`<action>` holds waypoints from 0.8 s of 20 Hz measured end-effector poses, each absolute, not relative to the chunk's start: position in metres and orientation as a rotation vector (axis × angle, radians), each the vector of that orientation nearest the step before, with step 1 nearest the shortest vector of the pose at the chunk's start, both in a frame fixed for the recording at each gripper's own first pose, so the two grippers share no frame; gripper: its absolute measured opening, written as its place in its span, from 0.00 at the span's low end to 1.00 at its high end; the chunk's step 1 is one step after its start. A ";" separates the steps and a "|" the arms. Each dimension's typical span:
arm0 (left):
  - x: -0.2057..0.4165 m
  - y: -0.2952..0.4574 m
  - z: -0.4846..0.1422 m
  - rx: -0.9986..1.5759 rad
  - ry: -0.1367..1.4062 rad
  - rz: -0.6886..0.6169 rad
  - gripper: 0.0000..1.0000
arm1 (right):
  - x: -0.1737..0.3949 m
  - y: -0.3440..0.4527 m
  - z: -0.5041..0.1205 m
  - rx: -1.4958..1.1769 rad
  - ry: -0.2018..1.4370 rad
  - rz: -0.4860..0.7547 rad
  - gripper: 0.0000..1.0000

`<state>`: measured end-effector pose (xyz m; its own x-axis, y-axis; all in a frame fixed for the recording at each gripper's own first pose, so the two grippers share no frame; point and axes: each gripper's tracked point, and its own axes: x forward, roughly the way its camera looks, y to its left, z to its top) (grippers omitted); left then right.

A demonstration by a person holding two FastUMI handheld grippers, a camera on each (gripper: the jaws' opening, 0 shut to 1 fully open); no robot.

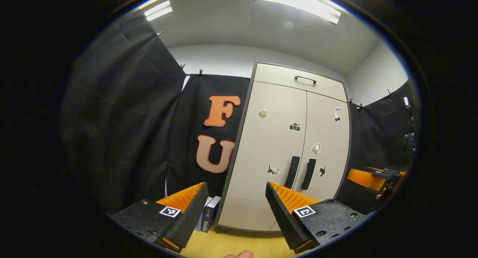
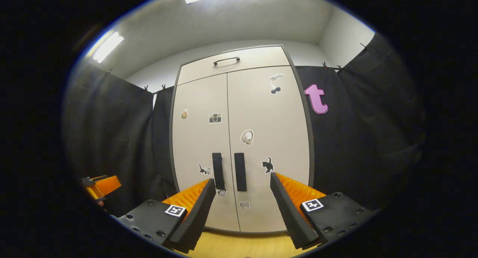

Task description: Open the right door of the double-door shoe cabinet with the right hand, and open the left door with the left hand.

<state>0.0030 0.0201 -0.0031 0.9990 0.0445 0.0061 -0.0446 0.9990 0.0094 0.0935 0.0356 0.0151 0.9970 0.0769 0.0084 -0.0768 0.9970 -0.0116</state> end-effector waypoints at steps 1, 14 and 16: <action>0.000 0.022 -0.002 0.014 -0.010 0.047 0.95 | 0.108 0.038 0.017 -0.015 -0.008 0.078 0.97; -0.007 0.040 -0.005 0.001 -0.014 0.090 0.94 | 0.257 0.045 -0.028 -0.059 0.096 -0.008 0.97; -0.008 0.046 -0.005 0.004 -0.021 0.105 0.94 | 0.268 0.042 -0.035 -0.032 0.113 -0.017 0.97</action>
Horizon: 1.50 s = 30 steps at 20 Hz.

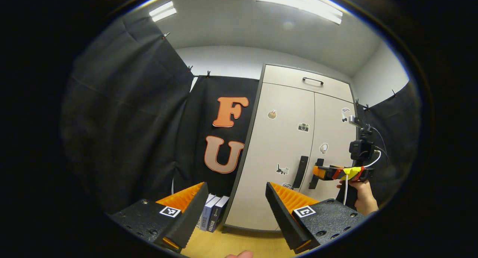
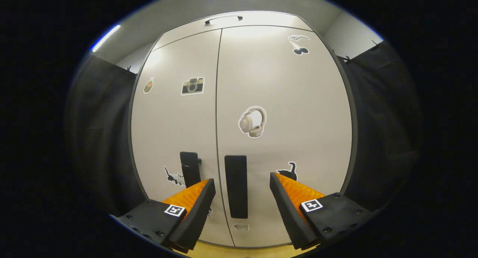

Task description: Open the right door of the double-door shoe cabinet with the right hand, and open the left door with the left hand.

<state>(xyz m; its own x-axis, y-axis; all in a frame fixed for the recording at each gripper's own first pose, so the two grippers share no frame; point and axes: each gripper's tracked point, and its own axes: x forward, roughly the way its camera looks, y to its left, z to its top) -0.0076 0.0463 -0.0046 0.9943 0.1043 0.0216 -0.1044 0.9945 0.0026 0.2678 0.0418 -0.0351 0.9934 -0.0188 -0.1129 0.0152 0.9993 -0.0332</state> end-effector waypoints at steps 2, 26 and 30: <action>-0.009 0.051 -0.003 0.010 -0.026 0.120 0.94 | 0.276 0.039 -0.041 -0.021 0.126 -0.026 0.97; -0.013 0.050 -0.008 0.055 -0.027 0.124 0.95 | 0.299 0.046 -0.056 -0.088 0.086 -0.053 0.39; -0.022 0.054 -0.008 0.046 -0.015 0.137 0.95 | 0.296 0.048 -0.062 -0.064 0.141 -0.002 0.34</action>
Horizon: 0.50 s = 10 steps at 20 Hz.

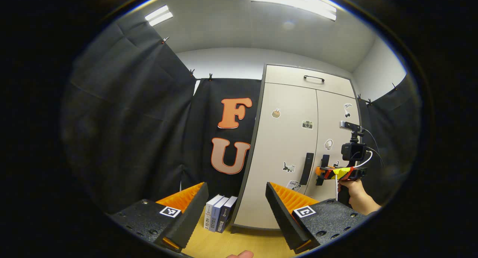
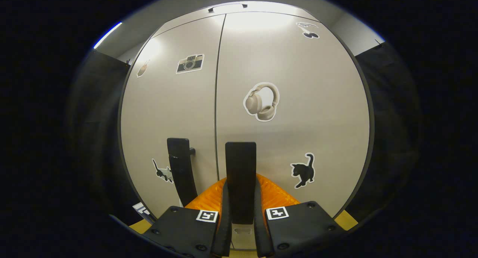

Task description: Open the right door of the double-door shoe cabinet with the right hand, and open the left door with the left hand.

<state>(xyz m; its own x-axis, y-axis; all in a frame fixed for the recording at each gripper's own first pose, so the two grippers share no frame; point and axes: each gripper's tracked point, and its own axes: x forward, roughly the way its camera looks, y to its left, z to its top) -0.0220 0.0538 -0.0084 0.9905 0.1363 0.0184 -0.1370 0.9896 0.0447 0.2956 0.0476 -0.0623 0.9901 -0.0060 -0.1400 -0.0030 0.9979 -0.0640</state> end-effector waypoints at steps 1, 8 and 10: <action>-0.024 0.055 -0.010 0.043 -0.009 0.141 0.94 | 0.293 0.048 -0.063 -0.058 0.147 0.010 0.34; -0.033 0.042 -0.011 0.052 0.006 0.117 0.92 | 0.247 0.044 -0.059 -0.084 0.165 0.113 0.34; -0.033 0.036 -0.015 0.054 0.012 0.102 0.95 | 0.230 0.040 -0.057 -0.096 0.162 0.131 0.34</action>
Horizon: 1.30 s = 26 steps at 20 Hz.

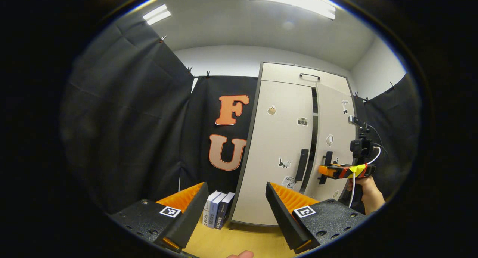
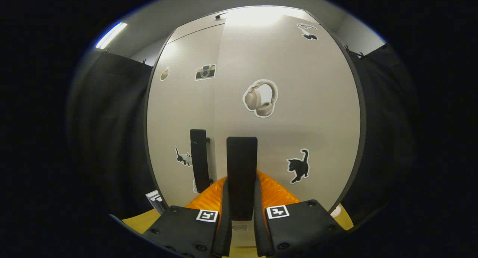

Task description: Open the right door of the double-door shoe cabinet with the right hand, and open the left door with the left hand.

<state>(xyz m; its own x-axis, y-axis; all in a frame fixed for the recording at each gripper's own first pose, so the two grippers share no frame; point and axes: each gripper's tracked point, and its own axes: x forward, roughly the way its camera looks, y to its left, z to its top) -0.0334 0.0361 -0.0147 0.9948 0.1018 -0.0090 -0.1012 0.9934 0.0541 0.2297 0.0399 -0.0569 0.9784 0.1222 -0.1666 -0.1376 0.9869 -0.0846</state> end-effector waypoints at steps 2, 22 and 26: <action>-0.036 0.033 -0.017 0.052 0.019 0.093 0.94 | 0.217 0.036 -0.055 -0.099 0.163 0.150 0.34; -0.025 0.012 -0.034 -0.001 0.049 0.016 0.95 | 0.124 -0.024 -0.040 -0.043 0.208 0.222 0.34; -0.020 0.005 -0.042 -0.002 0.066 -0.006 0.91 | 0.119 -0.035 -0.041 -0.070 0.205 0.191 0.32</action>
